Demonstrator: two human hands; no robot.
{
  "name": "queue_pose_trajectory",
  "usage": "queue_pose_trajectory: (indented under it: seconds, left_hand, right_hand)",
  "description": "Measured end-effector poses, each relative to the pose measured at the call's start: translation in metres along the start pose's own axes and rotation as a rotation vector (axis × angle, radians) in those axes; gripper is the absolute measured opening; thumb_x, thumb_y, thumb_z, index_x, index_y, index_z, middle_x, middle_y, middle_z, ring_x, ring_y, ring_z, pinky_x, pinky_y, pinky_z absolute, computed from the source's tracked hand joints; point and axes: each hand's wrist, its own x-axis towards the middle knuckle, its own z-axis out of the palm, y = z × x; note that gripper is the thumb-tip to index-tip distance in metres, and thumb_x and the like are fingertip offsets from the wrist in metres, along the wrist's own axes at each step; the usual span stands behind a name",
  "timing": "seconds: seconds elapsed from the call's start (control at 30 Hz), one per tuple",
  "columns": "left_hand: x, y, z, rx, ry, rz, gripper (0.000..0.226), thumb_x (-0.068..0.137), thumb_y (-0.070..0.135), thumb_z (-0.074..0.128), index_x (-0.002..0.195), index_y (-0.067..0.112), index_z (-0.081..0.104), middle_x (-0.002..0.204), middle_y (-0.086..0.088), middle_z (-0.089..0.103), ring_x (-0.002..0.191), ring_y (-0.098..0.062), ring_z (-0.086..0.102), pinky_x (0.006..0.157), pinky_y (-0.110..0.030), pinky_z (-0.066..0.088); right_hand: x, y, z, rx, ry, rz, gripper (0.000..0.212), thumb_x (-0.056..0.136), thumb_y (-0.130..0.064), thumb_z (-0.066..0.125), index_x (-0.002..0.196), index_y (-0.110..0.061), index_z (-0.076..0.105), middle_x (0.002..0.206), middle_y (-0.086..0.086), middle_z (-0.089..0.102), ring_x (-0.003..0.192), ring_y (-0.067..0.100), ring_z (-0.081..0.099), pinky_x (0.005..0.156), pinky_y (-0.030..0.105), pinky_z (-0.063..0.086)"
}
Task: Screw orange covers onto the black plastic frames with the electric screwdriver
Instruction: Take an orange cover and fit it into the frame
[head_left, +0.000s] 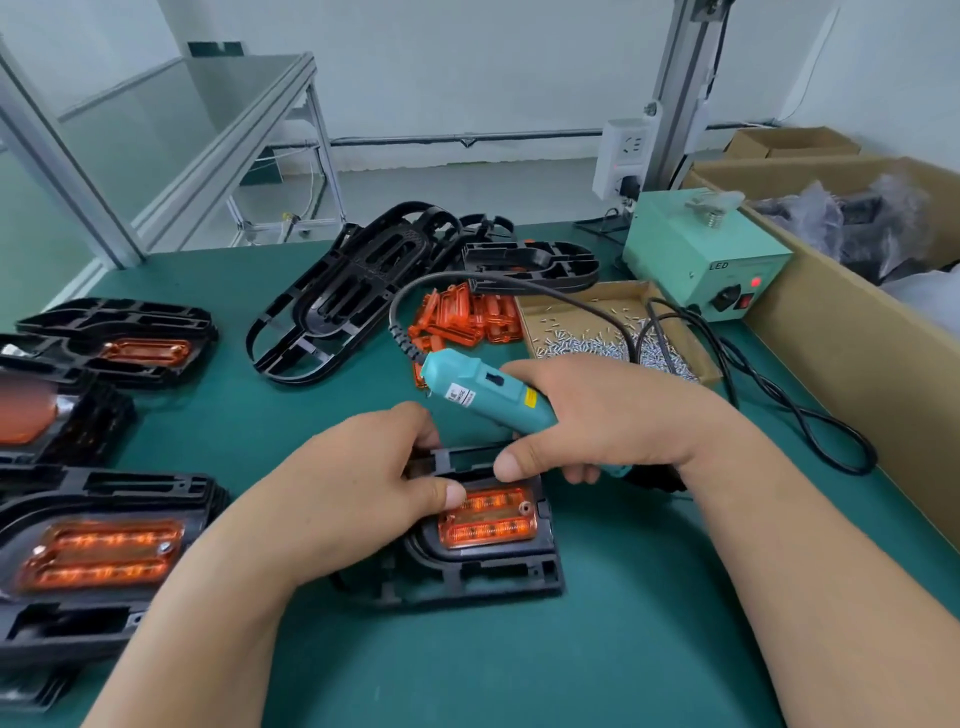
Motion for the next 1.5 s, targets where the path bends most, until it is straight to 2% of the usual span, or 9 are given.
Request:
queue_pose_trajectory:
  seconds: [0.23, 0.4, 0.53, 0.7, 0.87, 1.1, 1.23, 1.37, 1.5]
  left_hand:
    - [0.008, -0.005, 0.005, -0.118, -0.025, -0.057, 0.024, 0.085, 0.051, 0.081, 0.100, 0.042, 0.064, 0.085, 0.016, 0.069, 0.080, 0.009, 0.062, 0.066, -0.022, 0.045]
    - [0.010, -0.004, 0.005, -0.151, -0.064, -0.084, 0.033, 0.086, 0.047, 0.081, 0.115, 0.037, 0.069, 0.095, 0.013, 0.073, 0.088, -0.005, 0.069, 0.086, -0.036, 0.058]
    - [0.008, -0.004, 0.004, -0.165, -0.038, -0.076, 0.029, 0.085, 0.047, 0.082, 0.111, 0.040, 0.069, 0.089, 0.017, 0.071, 0.083, 0.001, 0.065, 0.077, -0.028, 0.052]
    - [0.005, -0.003, 0.000, -0.113, -0.003, 0.020, 0.021, 0.083, 0.052, 0.081, 0.092, 0.039, 0.066, 0.099, 0.010, 0.054, 0.097, -0.005, 0.052, 0.084, -0.032, 0.045]
    - [0.001, 0.004, 0.003, -0.111, -0.056, 0.088, 0.024, 0.086, 0.052, 0.075, 0.108, 0.049, 0.067, 0.101, 0.014, 0.054, 0.105, 0.002, 0.048, 0.091, -0.028, 0.044]
    - [0.005, 0.011, 0.004, -0.100, 0.012, 0.088, 0.031, 0.089, 0.063, 0.066, 0.114, 0.045, 0.067, 0.103, 0.020, 0.058, 0.105, 0.012, 0.049, 0.081, -0.016, 0.040]
    - [0.022, 0.034, 0.002, -0.109, 0.254, 0.061, 0.009, 0.098, 0.044, 0.064, 0.101, 0.039, 0.071, 0.092, 0.022, 0.066, 0.088, 0.006, 0.060, 0.079, -0.025, 0.049]
    - [0.050, 0.067, -0.008, -0.015, 0.304, 0.151, 0.013, 0.099, 0.034, 0.062, 0.096, 0.035, 0.074, 0.086, 0.023, 0.069, 0.083, 0.004, 0.061, 0.074, -0.025, 0.051]
    - [0.094, 0.097, -0.012, 0.290, 0.271, 0.293, 0.019, 0.100, 0.032, 0.061, 0.105, 0.031, 0.079, 0.100, 0.008, 0.074, 0.102, -0.018, 0.064, 0.086, -0.037, 0.054]
  right_hand:
    - [0.004, 0.004, 0.004, -0.114, -0.021, -0.011, 0.054, 0.075, -0.037, 0.097, 0.102, -0.026, 0.051, 0.079, 0.006, 0.065, 0.051, 0.010, 0.066, 0.049, 0.028, 0.054]
    - [0.006, 0.004, 0.006, -0.302, 0.003, -0.033, 0.055, 0.074, -0.049, 0.093, 0.096, -0.035, 0.045, 0.082, -0.007, 0.059, 0.065, 0.005, 0.059, 0.055, 0.021, 0.039]
    - [0.007, 0.008, 0.008, -0.353, 0.027, -0.050, 0.056, 0.073, -0.054, 0.092, 0.094, -0.037, 0.044, 0.081, -0.009, 0.057, 0.071, 0.000, 0.055, 0.057, 0.021, 0.036]
    - [0.006, 0.012, 0.001, 0.043, 0.045, -0.053, 0.039, 0.082, -0.035, 0.090, 0.100, -0.033, 0.056, 0.087, 0.006, 0.073, 0.057, 0.016, 0.069, 0.051, 0.027, 0.055]
    - [0.000, 0.022, -0.019, 0.555, 0.236, -0.150, 0.034, 0.088, -0.029, 0.083, 0.109, -0.013, 0.062, 0.089, 0.028, 0.070, 0.051, 0.020, 0.059, 0.048, 0.031, 0.052]
    - [-0.006, 0.039, -0.044, 1.111, 0.599, -0.163, 0.034, 0.092, -0.021, 0.074, 0.117, -0.008, 0.054, 0.085, 0.011, 0.066, 0.051, 0.013, 0.052, 0.046, 0.024, 0.047]
    - [-0.005, 0.046, -0.050, 1.269, 0.660, -0.099, 0.020, 0.097, -0.018, 0.068, 0.110, -0.009, 0.054, 0.080, 0.009, 0.064, 0.052, 0.011, 0.052, 0.045, 0.022, 0.047]
    - [-0.001, 0.050, -0.051, 1.291, 0.646, -0.052, 0.011, 0.100, -0.019, 0.066, 0.101, -0.011, 0.058, 0.076, 0.006, 0.064, 0.051, 0.009, 0.053, 0.044, 0.020, 0.048]
    - [0.001, 0.051, -0.051, 1.302, 0.627, -0.062, 0.011, 0.098, -0.019, 0.065, 0.100, -0.012, 0.057, 0.075, 0.005, 0.063, 0.049, 0.008, 0.052, 0.042, 0.019, 0.047]
